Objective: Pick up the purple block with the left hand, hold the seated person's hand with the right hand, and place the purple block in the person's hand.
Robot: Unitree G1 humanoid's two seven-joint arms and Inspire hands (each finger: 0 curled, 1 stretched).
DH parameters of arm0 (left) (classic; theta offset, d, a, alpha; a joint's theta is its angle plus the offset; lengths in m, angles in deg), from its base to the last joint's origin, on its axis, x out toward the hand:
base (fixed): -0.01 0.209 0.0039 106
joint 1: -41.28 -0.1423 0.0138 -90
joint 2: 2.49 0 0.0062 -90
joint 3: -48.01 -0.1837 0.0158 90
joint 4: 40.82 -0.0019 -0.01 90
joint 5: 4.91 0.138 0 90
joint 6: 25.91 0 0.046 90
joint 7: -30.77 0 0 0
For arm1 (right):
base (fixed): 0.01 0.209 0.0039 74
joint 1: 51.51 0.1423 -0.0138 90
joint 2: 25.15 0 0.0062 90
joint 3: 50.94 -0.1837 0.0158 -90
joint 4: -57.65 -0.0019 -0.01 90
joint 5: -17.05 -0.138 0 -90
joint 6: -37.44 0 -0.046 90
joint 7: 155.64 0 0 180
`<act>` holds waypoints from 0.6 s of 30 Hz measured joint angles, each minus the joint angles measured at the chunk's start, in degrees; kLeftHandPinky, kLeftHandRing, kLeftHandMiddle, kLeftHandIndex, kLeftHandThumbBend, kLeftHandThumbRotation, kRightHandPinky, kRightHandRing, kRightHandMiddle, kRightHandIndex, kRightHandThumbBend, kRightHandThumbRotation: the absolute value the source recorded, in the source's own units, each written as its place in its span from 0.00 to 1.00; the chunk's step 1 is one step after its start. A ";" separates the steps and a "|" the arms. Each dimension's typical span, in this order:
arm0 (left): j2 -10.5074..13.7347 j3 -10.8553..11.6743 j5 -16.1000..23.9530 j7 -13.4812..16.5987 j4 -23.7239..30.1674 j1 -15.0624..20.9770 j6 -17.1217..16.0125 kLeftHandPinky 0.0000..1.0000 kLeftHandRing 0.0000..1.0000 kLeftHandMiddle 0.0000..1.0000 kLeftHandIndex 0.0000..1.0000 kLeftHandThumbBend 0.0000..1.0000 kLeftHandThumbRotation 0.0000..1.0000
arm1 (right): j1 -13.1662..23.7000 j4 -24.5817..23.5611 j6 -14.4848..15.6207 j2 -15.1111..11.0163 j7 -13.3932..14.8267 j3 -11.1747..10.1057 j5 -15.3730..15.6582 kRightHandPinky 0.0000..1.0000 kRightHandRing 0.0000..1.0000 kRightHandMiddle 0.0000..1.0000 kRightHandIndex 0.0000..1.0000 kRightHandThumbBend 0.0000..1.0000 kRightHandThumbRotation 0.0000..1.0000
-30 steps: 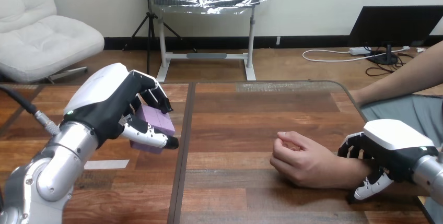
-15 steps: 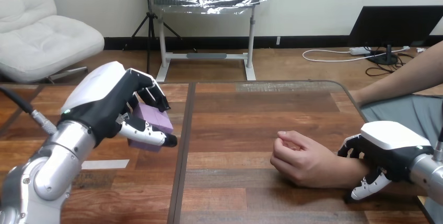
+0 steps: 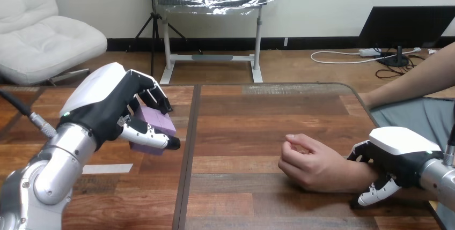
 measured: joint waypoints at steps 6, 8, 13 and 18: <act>0.00 0.07 -0.04 0.00 0.15 0.00 -0.15 0.36 0.38 0.43 0.43 0.73 0.00 | 0.00 0.01 0.00 0.00 0.00 0.00 -0.13 0.45 0.55 0.64 0.70 0.85 0.26; 0.00 0.09 -0.08 0.00 0.17 0.00 -0.17 0.36 0.39 0.44 0.43 0.73 0.00 | 0.00 0.03 -0.02 0.00 0.00 0.00 -0.26 0.45 0.55 0.63 0.69 0.86 0.24; -0.01 0.20 -0.28 0.00 0.18 0.00 -0.17 0.37 0.40 0.44 0.43 0.73 0.00 | 0.00 0.12 -0.08 0.03 0.01 0.00 -0.88 0.43 0.53 0.61 0.68 0.88 0.21; -0.01 0.46 -0.75 0.00 0.18 0.00 -0.47 0.39 0.42 0.45 0.43 0.73 0.00 | 0.01 0.29 -0.28 0.12 0.15 -0.02 -1.49 0.42 0.50 0.58 0.64 0.91 0.15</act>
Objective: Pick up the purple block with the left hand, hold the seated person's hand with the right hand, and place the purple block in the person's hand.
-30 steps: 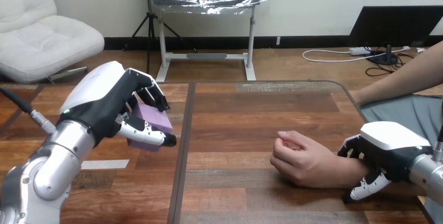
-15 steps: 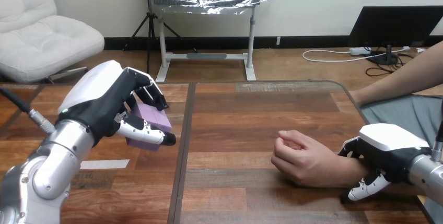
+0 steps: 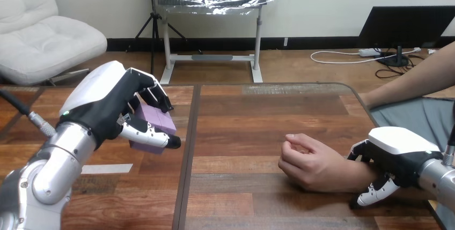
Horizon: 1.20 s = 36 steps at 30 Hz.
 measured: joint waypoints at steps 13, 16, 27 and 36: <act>0.00 0.56 -0.31 0.00 0.01 0.03 -0.57 0.41 0.43 0.46 0.43 0.72 0.00 | 0.08 0.14 -0.49 0.63 0.22 -0.12 -2.16 0.38 0.45 0.52 0.56 0.92 0.01; -0.01 0.62 -0.35 0.00 0.03 0.04 -0.63 0.42 0.43 0.46 0.43 0.72 0.00 | 0.10 0.27 -0.50 0.78 0.53 -0.18 -2.39 0.35 0.42 0.49 0.54 0.92 0.01; -0.05 0.65 -0.43 0.00 0.03 0.04 -0.55 0.40 0.41 0.46 0.44 0.73 0.00 | 0.60 1.24 -0.81 1.35 1.85 -0.29 -2.87 0.31 0.37 0.44 0.47 0.91 0.00; -0.44 0.65 -0.44 0.01 0.02 0.04 -0.05 0.37 0.38 0.44 0.44 0.72 0.00 | 0.68 2.72 -2.03 1.68 3.67 -0.53 -3.14 0.31 0.36 0.42 0.42 0.91 0.00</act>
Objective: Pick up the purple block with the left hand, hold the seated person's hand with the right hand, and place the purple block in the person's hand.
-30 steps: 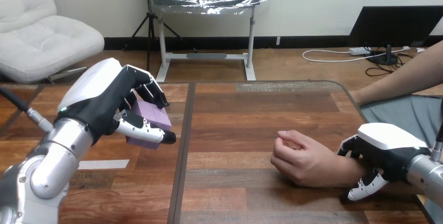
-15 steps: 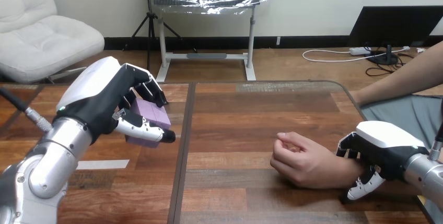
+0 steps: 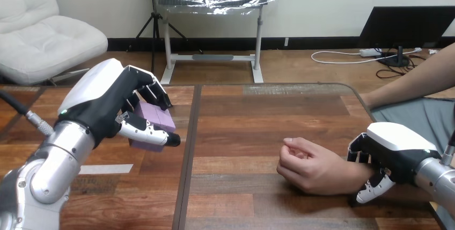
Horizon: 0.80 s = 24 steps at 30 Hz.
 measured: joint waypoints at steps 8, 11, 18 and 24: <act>-0.89 0.00 0.17 0.83 -0.07 0.01 -0.08 0.35 0.36 0.43 0.44 0.75 0.00 | -0.01 0.76 -0.81 0.14 0.35 -0.58 -0.77 0.30 0.37 0.43 0.42 0.88 0.00; -1.39 0.00 0.28 1.65 -0.27 0.03 -0.66 0.35 0.36 0.43 0.44 0.75 0.00 | -0.02 0.72 -0.74 0.22 0.18 -0.91 -1.03 0.29 0.36 0.42 0.42 0.88 0.00; -2.37 0.00 -0.94 2.73 -1.34 0.58 -2.70 0.40 0.38 0.43 0.44 0.72 0.00 | 0.01 0.36 -0.20 0.31 -0.34 -1.61 -1.47 0.26 0.33 0.41 0.43 0.87 0.00; -3.58 -0.01 -1.87 3.29 -3.10 1.64 -3.78 0.43 0.40 0.44 0.44 0.71 0.00 | 0.07 0.16 -0.05 0.38 -0.33 -2.00 -1.77 0.24 0.31 0.40 0.43 0.87 0.00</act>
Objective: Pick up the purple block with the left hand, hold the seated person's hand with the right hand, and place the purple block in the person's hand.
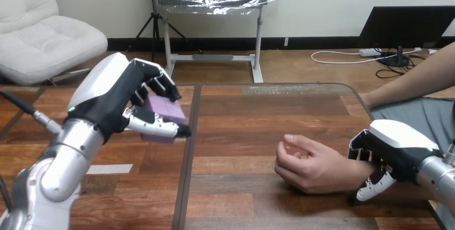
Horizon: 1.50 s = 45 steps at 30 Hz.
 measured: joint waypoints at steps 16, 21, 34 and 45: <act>-3.02 -0.12 -1.15 2.59 -7.55 2.91 -3.14 0.44 0.41 0.44 0.44 0.70 0.00 | 0.90 -0.16 0.04 0.29 -0.05 -1.39 -1.68 0.23 0.31 0.39 0.44 0.86 0.00; -3.94 -0.23 -1.13 3.45 -10.17 3.78 -4.23 0.43 0.41 0.45 0.44 0.70 0.00 | 1.33 -0.16 -0.22 0.39 -0.17 -1.68 -2.32 0.26 0.33 0.41 0.44 0.87 0.00; -7.12 -0.58 -1.24 6.55 -18.82 6.97 -7.98 0.41 0.40 0.45 0.44 0.70 0.00 | 2.90 -0.16 -0.78 0.84 -0.63 -1.94 -3.93 0.32 0.38 0.44 0.44 0.87 0.00; -9.78 -1.33 -1.87 8.59 -26.86 10.20 -11.43 0.40 0.41 0.45 0.44 0.71 0.00 | 3.47 -1.23 -0.67 1.83 -0.68 -2.40 -4.97 0.29 0.35 0.41 0.44 0.89 0.00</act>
